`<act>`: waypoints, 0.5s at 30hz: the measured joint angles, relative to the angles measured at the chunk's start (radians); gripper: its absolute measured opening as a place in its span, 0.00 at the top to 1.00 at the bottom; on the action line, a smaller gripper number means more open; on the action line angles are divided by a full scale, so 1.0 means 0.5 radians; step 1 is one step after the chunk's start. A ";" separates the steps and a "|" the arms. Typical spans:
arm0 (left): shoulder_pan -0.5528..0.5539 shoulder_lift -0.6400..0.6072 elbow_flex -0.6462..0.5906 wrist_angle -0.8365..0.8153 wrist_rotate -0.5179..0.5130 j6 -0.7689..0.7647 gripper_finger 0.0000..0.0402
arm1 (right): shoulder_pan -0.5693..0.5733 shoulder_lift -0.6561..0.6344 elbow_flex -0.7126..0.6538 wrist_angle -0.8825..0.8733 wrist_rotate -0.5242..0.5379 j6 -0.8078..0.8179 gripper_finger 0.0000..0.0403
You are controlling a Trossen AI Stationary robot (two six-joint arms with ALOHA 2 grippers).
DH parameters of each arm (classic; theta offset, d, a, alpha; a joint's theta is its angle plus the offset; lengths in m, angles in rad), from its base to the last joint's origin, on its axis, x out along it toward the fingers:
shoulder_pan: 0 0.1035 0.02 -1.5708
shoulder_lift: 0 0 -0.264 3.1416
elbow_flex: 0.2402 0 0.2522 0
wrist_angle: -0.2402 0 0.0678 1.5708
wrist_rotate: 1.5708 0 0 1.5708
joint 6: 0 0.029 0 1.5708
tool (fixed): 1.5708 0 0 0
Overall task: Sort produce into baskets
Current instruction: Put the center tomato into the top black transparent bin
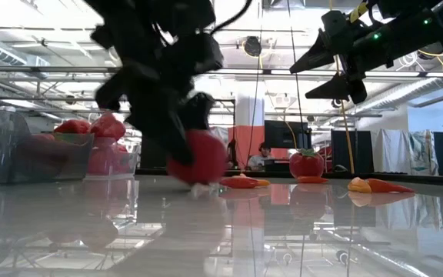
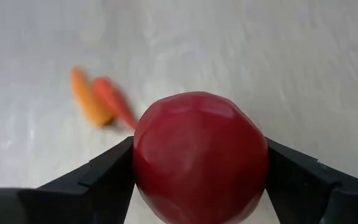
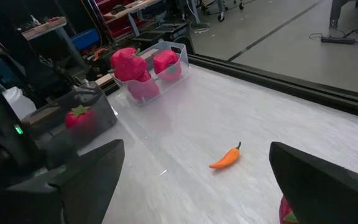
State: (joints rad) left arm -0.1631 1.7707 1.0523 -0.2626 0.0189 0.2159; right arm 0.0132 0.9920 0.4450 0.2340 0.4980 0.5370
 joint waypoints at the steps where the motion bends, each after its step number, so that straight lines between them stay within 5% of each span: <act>1: 0.000 -0.057 0.019 -0.093 -0.024 0.000 0.25 | 0.000 0.004 0.000 0.003 0.001 0.000 0.02; 9: 0.000 -0.641 0.040 -0.785 -0.347 -0.189 0.26 | 0.000 0.075 -0.001 0.087 0.004 -0.028 0.02; 15: 0.000 -1.006 0.040 -1.507 -0.699 -0.732 0.26 | -0.001 0.157 -0.001 0.230 0.005 -0.118 0.02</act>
State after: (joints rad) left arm -0.1631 1.2678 1.0721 -1.0164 -0.3304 -0.1499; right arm 0.0128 1.0705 0.4446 0.3489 0.5007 0.4782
